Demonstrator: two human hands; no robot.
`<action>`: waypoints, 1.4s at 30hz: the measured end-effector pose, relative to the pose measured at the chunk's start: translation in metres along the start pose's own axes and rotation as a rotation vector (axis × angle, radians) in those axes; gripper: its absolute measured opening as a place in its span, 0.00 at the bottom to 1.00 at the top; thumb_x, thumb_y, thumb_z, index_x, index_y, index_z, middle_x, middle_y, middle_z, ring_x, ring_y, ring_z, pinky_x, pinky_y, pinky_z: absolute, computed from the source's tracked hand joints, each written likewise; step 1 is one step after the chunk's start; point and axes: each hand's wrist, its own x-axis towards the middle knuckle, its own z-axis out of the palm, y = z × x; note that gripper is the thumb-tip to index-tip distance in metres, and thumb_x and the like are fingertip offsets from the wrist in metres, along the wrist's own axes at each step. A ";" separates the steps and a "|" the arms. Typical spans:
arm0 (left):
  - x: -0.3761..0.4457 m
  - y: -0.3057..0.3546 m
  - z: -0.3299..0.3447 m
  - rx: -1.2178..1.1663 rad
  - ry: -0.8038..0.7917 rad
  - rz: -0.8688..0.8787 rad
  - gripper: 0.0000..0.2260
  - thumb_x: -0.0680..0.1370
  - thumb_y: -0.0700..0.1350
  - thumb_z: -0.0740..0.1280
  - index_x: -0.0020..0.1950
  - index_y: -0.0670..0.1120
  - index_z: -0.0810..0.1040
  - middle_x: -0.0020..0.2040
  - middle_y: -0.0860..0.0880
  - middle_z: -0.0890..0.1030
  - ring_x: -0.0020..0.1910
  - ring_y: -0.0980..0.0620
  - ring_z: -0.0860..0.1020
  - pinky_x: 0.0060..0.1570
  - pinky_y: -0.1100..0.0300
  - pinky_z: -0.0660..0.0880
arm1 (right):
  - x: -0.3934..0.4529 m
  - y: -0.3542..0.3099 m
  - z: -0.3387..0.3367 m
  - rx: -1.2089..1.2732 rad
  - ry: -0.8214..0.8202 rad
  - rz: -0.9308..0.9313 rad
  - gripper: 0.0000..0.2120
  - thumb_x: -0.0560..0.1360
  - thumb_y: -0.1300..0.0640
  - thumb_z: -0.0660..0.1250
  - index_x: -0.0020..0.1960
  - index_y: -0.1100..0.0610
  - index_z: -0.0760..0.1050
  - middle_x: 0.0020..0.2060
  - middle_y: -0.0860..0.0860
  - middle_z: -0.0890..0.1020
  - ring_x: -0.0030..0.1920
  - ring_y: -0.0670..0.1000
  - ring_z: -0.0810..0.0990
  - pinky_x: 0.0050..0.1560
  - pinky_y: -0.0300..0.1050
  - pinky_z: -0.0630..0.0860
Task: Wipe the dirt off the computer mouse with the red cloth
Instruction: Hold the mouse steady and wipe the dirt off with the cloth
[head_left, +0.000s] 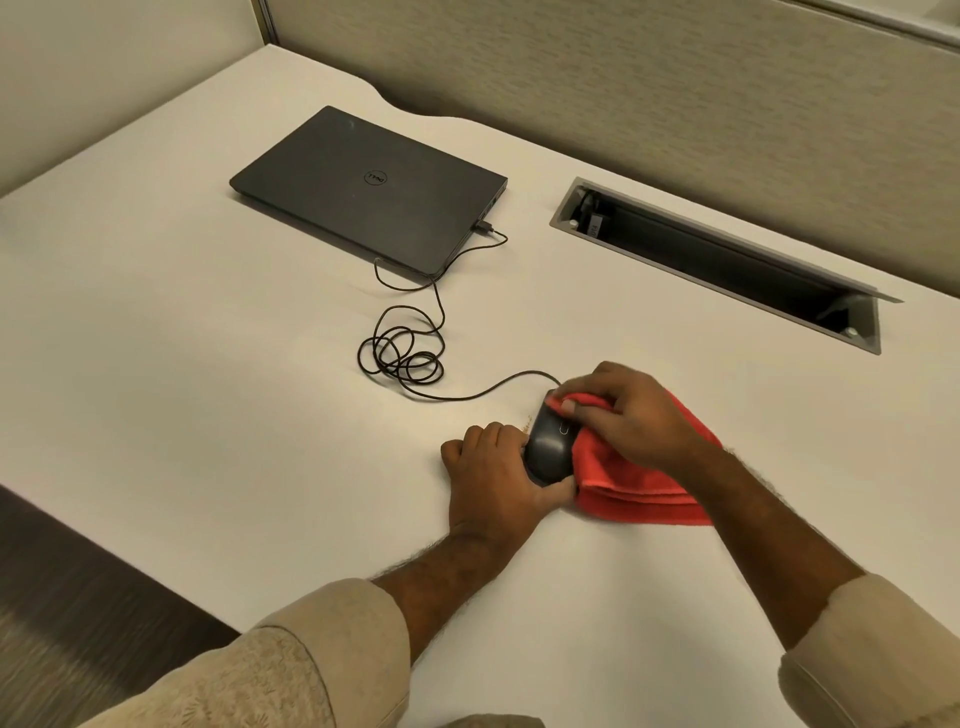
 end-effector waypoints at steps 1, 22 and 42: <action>0.000 0.000 0.000 0.001 -0.003 -0.004 0.26 0.62 0.70 0.73 0.39 0.49 0.73 0.37 0.54 0.75 0.40 0.50 0.72 0.44 0.51 0.64 | -0.006 0.000 0.003 0.029 -0.029 -0.004 0.08 0.74 0.52 0.71 0.52 0.42 0.83 0.41 0.47 0.80 0.45 0.44 0.78 0.48 0.45 0.75; 0.000 0.000 -0.002 -0.013 -0.008 0.017 0.27 0.63 0.74 0.66 0.40 0.50 0.73 0.38 0.55 0.75 0.41 0.52 0.71 0.44 0.54 0.60 | -0.021 0.016 0.015 0.068 0.148 0.014 0.09 0.74 0.51 0.71 0.54 0.43 0.83 0.41 0.43 0.80 0.44 0.42 0.79 0.46 0.35 0.73; -0.006 0.002 -0.010 -0.011 -0.007 0.027 0.39 0.61 0.76 0.68 0.60 0.50 0.78 0.49 0.54 0.78 0.49 0.52 0.75 0.49 0.53 0.65 | -0.052 0.022 0.002 0.058 0.327 0.266 0.20 0.74 0.57 0.66 0.66 0.52 0.75 0.64 0.49 0.79 0.63 0.50 0.76 0.65 0.45 0.70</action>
